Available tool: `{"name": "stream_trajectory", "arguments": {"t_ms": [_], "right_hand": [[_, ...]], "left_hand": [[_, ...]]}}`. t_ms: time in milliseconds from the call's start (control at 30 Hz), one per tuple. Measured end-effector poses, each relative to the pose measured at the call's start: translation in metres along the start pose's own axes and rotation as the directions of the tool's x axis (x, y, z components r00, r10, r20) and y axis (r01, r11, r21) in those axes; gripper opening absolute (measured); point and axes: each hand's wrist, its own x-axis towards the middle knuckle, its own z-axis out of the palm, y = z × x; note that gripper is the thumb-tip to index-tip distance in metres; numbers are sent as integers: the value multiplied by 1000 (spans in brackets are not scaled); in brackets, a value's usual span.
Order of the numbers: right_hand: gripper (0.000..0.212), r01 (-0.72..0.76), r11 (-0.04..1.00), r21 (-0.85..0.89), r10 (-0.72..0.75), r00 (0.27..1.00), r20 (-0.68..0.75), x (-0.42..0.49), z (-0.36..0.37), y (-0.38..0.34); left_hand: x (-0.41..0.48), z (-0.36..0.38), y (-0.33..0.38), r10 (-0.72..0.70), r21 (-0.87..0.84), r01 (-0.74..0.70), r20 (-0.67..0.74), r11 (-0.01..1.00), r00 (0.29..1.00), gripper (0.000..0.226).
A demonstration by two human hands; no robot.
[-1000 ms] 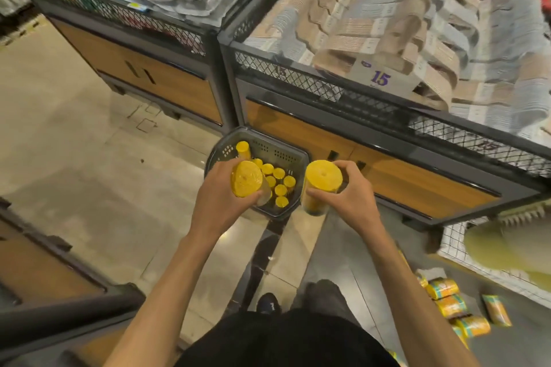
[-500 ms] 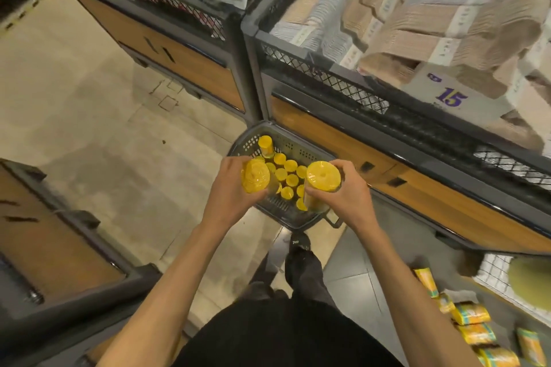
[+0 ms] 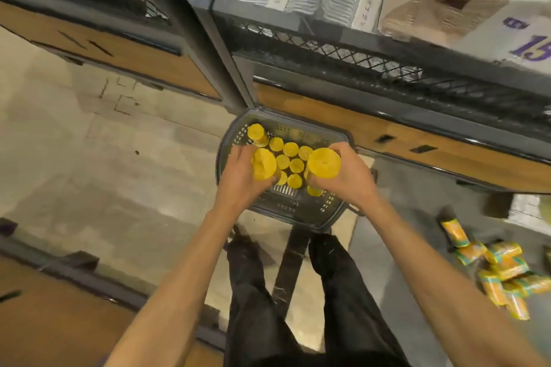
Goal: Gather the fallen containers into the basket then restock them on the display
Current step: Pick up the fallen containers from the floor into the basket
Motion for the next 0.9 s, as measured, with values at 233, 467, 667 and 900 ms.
{"name": "stream_trajectory", "arguments": {"t_ms": [233,467,667,900], "right_hand": [[72,-112,992,66,119,985,-122,84,95,41],[67,-136,991,-3,133,968,-213,170,193,101],[66,-121,989,-89,99,969,-225,228,240,140],[76,-168,982,-91,134,944,-300,259,275,153]], "left_hand": [[100,63,-82,89,75,-99,119,992,989,84],[192,156,-152,241,175,-270,172,947,955,71],[247,202,-190,350,332,-392,180,858,919,73],[283,240,-220,360,393,-411,201,822,911,81]]}}
